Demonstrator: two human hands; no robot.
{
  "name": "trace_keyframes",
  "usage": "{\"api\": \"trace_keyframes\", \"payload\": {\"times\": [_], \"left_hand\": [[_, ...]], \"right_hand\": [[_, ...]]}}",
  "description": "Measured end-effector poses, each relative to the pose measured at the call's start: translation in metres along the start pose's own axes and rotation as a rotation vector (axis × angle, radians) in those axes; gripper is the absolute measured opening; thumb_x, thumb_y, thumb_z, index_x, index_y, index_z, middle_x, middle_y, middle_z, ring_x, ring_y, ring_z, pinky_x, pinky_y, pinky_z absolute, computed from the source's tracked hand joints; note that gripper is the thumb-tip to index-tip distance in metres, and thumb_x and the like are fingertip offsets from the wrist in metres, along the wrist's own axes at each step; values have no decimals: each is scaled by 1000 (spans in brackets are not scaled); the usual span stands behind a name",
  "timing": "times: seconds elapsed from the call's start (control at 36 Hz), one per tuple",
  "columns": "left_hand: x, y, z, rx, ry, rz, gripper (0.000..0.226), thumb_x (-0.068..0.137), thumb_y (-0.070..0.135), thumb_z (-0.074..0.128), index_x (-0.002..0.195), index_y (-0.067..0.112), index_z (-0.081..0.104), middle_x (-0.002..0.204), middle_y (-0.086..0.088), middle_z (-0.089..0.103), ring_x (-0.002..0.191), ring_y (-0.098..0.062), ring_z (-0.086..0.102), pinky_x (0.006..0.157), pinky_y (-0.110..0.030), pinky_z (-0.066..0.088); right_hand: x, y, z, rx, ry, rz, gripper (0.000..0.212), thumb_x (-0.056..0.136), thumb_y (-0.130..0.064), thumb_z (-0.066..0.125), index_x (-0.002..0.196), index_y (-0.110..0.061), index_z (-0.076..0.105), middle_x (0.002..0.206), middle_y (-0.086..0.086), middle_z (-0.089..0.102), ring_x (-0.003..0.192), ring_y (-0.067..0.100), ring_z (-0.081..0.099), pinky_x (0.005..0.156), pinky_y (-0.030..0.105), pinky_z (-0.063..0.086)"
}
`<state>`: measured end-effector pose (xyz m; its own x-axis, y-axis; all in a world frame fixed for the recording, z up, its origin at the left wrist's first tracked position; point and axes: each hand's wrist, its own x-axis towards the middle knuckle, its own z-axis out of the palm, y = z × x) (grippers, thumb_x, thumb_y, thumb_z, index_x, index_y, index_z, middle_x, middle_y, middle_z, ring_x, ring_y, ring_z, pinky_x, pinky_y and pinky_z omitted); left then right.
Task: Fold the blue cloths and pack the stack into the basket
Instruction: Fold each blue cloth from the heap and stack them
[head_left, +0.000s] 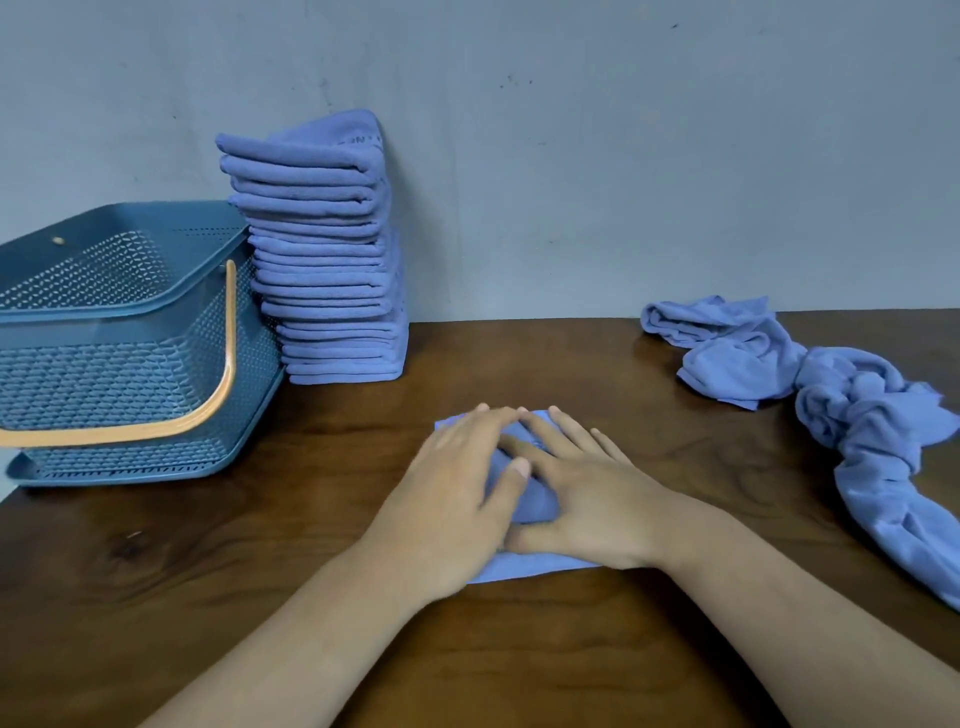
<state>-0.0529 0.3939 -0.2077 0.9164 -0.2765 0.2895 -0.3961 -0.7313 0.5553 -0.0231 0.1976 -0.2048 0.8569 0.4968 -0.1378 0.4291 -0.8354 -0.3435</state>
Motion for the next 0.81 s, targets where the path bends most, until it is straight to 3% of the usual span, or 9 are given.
{"api": "trace_keyframes", "payload": {"times": [0.11, 0.22, 0.33, 0.5, 0.81], "left_hand": [[-1, -10, 12, 159, -227, -115, 71, 107, 64, 23, 169, 36, 2, 175, 23, -2, 155, 9, -15, 133, -37, 0], [1, -15, 7, 208, -271, -180, 71, 108, 63, 21, 168, 37, -5, 173, 23, -15, 154, 8, -23, 132, -38, -7], [1, -14, 7, 276, -302, -180, 73, 107, 65, 21, 168, 38, -7, 172, 22, -22, 154, 3, -28, 131, -41, -9], [5, -18, 3, 303, -335, -179, 77, 104, 73, 22, 167, 40, -8, 171, 24, -22, 154, 3, -28, 131, -45, -9], [8, -13, -2, 355, -381, -184, 93, 94, 87, 20, 166, 40, -13, 171, 22, -24, 155, -1, -28, 131, -50, -8]], "right_hand": [[1, 4, 3, 27, 12, -9, 109, 77, -93, 48, 161, -56, -9, 169, -32, -20, 154, -2, -28, 131, 47, -4], [-5, 17, -7, 145, -54, -29, 112, 80, -91, 56, 166, -48, -1, 165, -39, -19, 146, -17, -30, 130, 37, -7], [-13, 29, -11, 94, -54, -22, 95, 88, -88, 44, 165, -51, 2, 162, -44, -19, 144, -21, -27, 131, 33, -6], [-12, 33, -10, 49, -86, 1, 118, 69, -103, 45, 162, -55, -10, 161, -40, -29, 149, -13, -28, 128, 30, -9], [-13, 30, -8, -16, -69, 4, 118, 69, -105, 40, 162, -53, -10, 162, -37, -31, 150, -9, -30, 129, 33, -9]]}}
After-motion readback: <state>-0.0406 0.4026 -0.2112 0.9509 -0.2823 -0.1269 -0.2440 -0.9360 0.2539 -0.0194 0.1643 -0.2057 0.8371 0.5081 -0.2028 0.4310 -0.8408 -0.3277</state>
